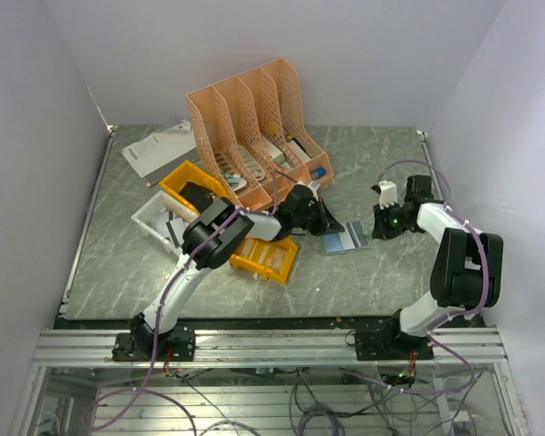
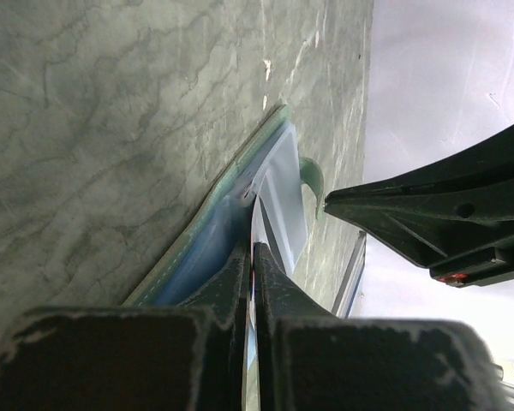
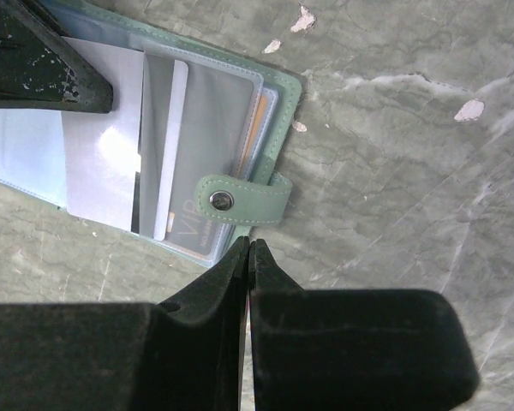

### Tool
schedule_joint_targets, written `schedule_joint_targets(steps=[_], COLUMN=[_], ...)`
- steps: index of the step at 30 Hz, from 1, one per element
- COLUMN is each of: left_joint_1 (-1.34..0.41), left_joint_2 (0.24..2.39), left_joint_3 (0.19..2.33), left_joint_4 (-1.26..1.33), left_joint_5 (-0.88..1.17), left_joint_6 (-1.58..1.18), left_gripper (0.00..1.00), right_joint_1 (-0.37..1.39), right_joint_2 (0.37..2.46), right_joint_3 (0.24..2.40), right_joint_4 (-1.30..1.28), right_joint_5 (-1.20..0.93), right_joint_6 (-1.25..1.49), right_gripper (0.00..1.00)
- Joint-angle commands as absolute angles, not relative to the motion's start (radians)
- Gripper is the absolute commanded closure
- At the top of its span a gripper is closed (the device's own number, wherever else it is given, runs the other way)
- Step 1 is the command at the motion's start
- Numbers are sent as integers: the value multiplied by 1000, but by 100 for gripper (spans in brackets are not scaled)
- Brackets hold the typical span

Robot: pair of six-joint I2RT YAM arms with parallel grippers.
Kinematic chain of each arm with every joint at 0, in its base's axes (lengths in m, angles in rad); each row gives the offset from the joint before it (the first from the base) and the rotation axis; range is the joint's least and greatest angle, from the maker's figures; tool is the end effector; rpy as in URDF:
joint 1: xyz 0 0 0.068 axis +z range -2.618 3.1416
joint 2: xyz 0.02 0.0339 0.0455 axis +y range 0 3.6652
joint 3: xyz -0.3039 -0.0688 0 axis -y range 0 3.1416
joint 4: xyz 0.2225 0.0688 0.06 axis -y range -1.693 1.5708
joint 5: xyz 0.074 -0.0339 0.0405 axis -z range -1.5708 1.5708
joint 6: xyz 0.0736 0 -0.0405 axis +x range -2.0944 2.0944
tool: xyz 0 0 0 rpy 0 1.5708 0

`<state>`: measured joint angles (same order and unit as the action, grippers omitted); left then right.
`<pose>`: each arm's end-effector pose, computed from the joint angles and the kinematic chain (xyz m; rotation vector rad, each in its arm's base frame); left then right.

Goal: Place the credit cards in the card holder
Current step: Insert the credit card into the card holder.

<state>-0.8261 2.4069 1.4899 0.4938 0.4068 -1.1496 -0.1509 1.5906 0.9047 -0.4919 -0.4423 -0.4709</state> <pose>0.3565 -0.4297 0.1189 -0.0696 2.3816 -1.5425 0.2915 -0.0125 0.1930 -0.5310 2.5572 0.3996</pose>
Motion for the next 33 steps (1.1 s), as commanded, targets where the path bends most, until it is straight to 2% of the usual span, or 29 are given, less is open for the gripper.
schedule_joint_targets(steps=[1, 8, 16, 24, 33], left_joint_1=[-823, -824, -835, -838, -837], left_joint_2=[2462, 2446, 2487, 2506, 2515], left_joint_3=[1495, 1468, 1534, 1573, 1591], left_joint_4=[476, 502, 459, 417, 389], left_joint_5=[369, 333, 374, 387, 398], left_joint_6=[-1119, -1133, -1113, -1100, -1095], left_gripper=[93, 93, 93, 90, 86], right_joint_1=[-149, -149, -147, -147, -74], right_joint_2=[1611, 1625, 1623, 1548, 1450], right_joint_3=[916, 916, 917, 906, 870], right_joint_4=[-497, -505, -508, -488, -492], right_joint_5=[-430, -425, -433, -485, -713], right_joint_6=[-466, -470, -471, -478, -563], right_gripper=[98, 98, 98, 97, 97])
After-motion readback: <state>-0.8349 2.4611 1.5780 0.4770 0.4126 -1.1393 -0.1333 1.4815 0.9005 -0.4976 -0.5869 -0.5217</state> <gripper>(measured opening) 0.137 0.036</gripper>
